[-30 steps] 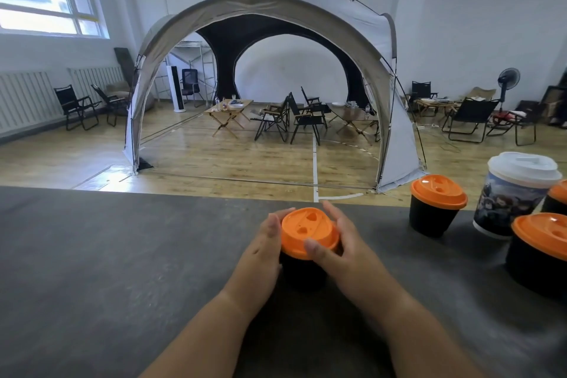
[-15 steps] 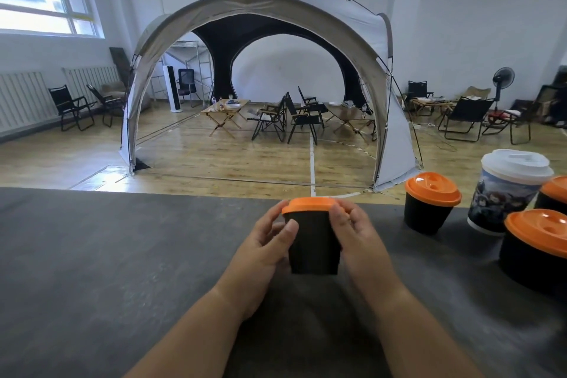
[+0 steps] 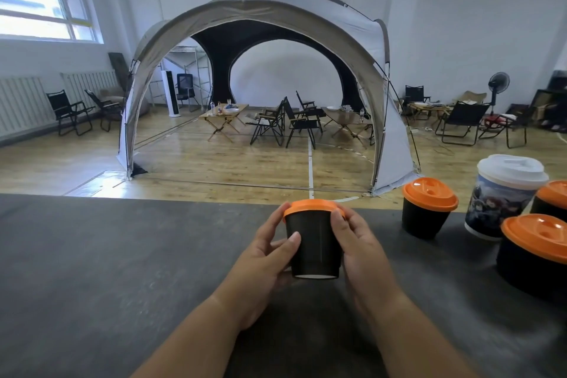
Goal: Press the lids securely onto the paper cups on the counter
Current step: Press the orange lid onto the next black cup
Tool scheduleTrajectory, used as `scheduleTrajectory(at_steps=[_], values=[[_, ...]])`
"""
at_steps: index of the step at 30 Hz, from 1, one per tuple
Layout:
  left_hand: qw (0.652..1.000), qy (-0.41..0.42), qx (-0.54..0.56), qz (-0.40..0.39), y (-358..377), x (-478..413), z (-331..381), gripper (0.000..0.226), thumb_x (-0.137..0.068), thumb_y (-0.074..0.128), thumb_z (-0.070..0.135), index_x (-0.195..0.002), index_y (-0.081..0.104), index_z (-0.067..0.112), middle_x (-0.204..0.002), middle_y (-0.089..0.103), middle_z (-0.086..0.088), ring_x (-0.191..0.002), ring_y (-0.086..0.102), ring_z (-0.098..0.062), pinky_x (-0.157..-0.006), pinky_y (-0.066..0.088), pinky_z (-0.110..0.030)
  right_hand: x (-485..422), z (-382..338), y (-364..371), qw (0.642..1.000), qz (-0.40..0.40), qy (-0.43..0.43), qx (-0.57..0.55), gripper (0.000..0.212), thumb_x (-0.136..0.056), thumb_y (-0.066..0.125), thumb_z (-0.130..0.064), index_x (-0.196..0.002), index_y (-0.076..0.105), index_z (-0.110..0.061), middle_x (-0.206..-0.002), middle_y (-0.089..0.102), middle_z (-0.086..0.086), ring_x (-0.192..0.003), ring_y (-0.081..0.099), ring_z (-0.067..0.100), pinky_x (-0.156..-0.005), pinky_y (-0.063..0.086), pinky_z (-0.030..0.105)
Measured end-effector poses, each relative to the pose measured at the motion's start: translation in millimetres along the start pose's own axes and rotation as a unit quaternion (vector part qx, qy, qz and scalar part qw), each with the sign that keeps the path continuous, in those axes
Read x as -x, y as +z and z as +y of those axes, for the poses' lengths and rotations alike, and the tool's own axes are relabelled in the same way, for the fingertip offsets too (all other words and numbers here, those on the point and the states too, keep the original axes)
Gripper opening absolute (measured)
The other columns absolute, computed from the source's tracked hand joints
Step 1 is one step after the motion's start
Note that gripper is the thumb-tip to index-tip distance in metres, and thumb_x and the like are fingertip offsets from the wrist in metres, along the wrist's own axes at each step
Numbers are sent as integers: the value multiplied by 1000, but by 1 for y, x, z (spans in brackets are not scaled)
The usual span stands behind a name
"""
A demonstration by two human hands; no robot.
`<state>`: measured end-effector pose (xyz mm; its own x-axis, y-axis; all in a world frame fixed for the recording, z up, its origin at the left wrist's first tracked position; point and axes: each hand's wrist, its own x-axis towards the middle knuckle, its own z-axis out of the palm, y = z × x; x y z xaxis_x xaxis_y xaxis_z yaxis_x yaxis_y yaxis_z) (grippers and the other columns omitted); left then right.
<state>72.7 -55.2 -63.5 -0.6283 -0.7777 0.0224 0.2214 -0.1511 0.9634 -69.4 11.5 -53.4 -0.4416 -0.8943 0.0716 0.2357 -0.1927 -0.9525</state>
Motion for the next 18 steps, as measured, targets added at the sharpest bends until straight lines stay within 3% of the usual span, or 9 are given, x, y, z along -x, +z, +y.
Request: scheduleTrajectory(at_steps=[5, 8, 10, 14, 18], values=[[999, 30, -26, 23, 1, 1, 1, 69, -72, 70, 28, -135, 45, 45, -112, 71, -9, -102, 70, -26, -82, 59, -41, 3, 1, 2, 999, -14, -15, 42, 64, -73, 64, -53, -132, 48, -36, -124, 61, 1, -111, 64, 21, -91, 58, 49], [999, 22, -40, 15, 1, 1, 2, 70, -71, 70, 33, -134, 44, 47, -120, 66, -6, -105, 69, -22, -84, 58, -38, 4, -1, 2, 996, -9, -32, 81, 57, -71, 68, -49, -124, 48, -44, -122, 57, -2, -110, 62, 21, -85, 60, 45], [1000, 9, -23, 1, 2, 1, 1, 60, -76, 63, 35, -133, 45, 46, -116, 69, -7, -104, 69, -21, -86, 58, -39, 3, -2, -1, 996, 5, -32, 82, 54, -72, 66, -49, -124, 50, -40, -122, 59, 0, -110, 63, 22, -84, 61, 45], [999, 19, -47, 19, 2, 0, 1, 61, -76, 64, 29, -132, 47, 45, -107, 74, -2, -102, 70, -21, -88, 57, -40, 1, -4, -2, 999, -2, -14, 52, 51, -75, 63, -48, -123, 52, -38, -121, 61, 2, -108, 64, 23, -84, 61, 46], [996, 38, -74, 30, 1, 2, 4, 63, -72, 68, 30, -129, 47, 47, -114, 70, 0, -104, 69, -17, -82, 58, -31, 5, -1, 3, 992, -8, -31, 126, 83, -64, 68, -58, -140, 38, -41, -132, 48, -3, -117, 56, 21, -88, 60, 43]])
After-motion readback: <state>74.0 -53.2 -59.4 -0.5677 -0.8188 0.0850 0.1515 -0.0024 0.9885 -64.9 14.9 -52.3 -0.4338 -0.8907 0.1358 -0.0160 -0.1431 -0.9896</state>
